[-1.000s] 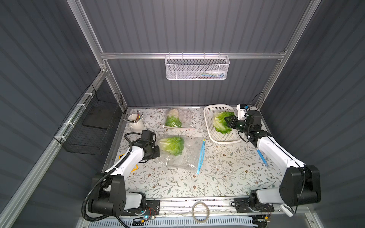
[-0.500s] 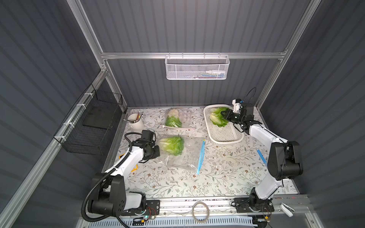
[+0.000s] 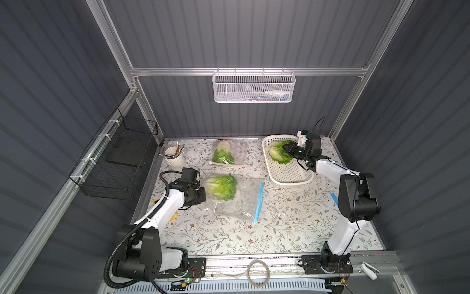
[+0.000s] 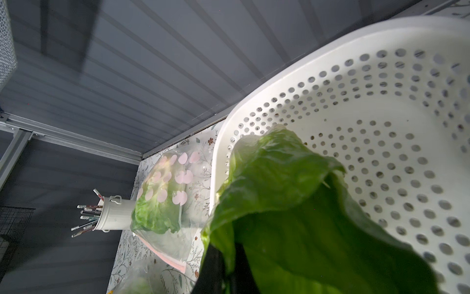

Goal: Open the zip-top bag and take out the chinese cabbages
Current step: Place the Chinese cabbage in the basket.

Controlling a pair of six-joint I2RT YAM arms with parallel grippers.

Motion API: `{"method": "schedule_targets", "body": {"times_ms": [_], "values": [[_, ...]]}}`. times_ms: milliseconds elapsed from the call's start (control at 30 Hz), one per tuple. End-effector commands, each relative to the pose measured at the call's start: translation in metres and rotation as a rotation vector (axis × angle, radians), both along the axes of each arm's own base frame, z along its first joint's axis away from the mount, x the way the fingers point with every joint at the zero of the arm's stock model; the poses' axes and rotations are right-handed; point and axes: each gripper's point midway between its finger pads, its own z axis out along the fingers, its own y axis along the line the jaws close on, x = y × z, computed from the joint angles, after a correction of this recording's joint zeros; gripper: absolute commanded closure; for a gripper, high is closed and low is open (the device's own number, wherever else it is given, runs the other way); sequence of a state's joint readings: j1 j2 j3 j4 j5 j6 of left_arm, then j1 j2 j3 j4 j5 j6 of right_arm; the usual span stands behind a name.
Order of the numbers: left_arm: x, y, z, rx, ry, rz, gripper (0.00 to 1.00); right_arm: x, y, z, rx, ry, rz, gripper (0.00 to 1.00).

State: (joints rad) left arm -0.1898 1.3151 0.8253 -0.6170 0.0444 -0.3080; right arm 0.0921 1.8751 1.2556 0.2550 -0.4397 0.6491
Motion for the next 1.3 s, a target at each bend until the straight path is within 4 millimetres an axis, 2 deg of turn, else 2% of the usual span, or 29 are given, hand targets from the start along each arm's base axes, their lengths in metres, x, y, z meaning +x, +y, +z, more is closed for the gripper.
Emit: {"method": "schedule_targets", "body": {"times_ms": [0,200,333,500,633,767,1267], "values": [[0.002,-0.002,0.008,-0.020,-0.007,-0.003,1.00,0.016,0.000,0.028,0.045,-0.111,-0.016,1.00],[0.002,-0.005,0.007,-0.034,0.002,-0.013,1.00,0.019,0.007,0.025,0.113,-0.180,0.015,1.00],[0.002,-0.005,0.008,-0.035,-0.004,-0.010,1.00,0.017,0.006,0.005,0.126,-0.129,-0.001,0.98],[0.003,-0.006,0.007,-0.041,-0.001,-0.011,1.00,0.009,0.006,-0.010,0.152,-0.089,-0.017,0.81],[0.003,-0.008,0.007,-0.048,0.003,-0.014,1.00,0.001,0.011,-0.012,0.152,-0.077,0.003,0.64],[0.003,-0.009,0.006,-0.055,0.007,-0.015,1.00,-0.008,0.015,-0.014,0.153,-0.050,0.014,0.57],[0.002,-0.012,0.010,-0.077,-0.004,-0.018,1.00,-0.055,0.034,0.004,0.226,0.015,0.113,0.55]]}}
